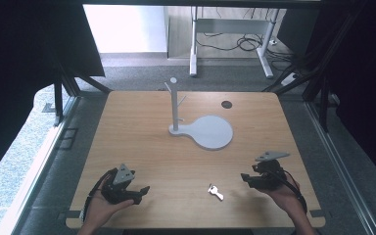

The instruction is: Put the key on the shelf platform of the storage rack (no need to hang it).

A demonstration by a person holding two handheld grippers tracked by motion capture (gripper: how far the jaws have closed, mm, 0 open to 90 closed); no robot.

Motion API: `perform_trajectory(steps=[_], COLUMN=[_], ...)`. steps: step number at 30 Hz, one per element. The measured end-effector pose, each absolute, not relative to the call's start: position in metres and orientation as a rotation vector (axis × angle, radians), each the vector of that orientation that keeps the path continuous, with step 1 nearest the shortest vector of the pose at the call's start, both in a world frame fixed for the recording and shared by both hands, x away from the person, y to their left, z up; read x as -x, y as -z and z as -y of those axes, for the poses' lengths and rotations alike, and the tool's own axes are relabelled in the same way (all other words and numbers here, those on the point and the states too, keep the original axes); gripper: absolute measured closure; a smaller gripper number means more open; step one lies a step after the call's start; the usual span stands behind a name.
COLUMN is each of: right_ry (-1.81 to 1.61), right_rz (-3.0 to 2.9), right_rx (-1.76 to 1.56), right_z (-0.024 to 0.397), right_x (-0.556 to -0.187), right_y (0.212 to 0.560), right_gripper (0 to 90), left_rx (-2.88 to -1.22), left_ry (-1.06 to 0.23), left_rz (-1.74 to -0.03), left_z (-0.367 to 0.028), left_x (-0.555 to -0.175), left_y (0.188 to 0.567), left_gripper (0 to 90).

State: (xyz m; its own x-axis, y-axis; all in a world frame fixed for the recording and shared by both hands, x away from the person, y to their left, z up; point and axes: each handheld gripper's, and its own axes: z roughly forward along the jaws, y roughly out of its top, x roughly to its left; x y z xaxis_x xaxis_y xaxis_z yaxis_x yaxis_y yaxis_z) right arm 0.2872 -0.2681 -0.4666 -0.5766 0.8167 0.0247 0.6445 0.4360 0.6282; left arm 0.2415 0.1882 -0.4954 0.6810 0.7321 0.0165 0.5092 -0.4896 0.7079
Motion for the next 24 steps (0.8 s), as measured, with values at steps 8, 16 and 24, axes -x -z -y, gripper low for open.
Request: perform_trajectory(steps=[8, 16, 24], right_ry=[-0.853, -0.827, -0.864], right_rz=[-2.471, -2.528, -2.589], right_rx=[-1.228, -1.164, -1.14], right_z=[0.254, 0.239, 0.226], right_x=[-0.291, -0.29, -0.291], right_y=[0.465, 0.464, 0.46], right_gripper=[45.3, 46.9, 48.3], left_rx=[-2.204, -2.205, -2.202], left_ry=[-0.409, -0.411, -0.409], left_rz=[-0.956, -0.948, -0.95], left_z=[-0.188, -0.188, -0.188], left_x=[-0.242, -0.242, -0.242], left_y=[0.497, 0.496, 0.497], left_gripper=[23.1, 23.1, 23.1])
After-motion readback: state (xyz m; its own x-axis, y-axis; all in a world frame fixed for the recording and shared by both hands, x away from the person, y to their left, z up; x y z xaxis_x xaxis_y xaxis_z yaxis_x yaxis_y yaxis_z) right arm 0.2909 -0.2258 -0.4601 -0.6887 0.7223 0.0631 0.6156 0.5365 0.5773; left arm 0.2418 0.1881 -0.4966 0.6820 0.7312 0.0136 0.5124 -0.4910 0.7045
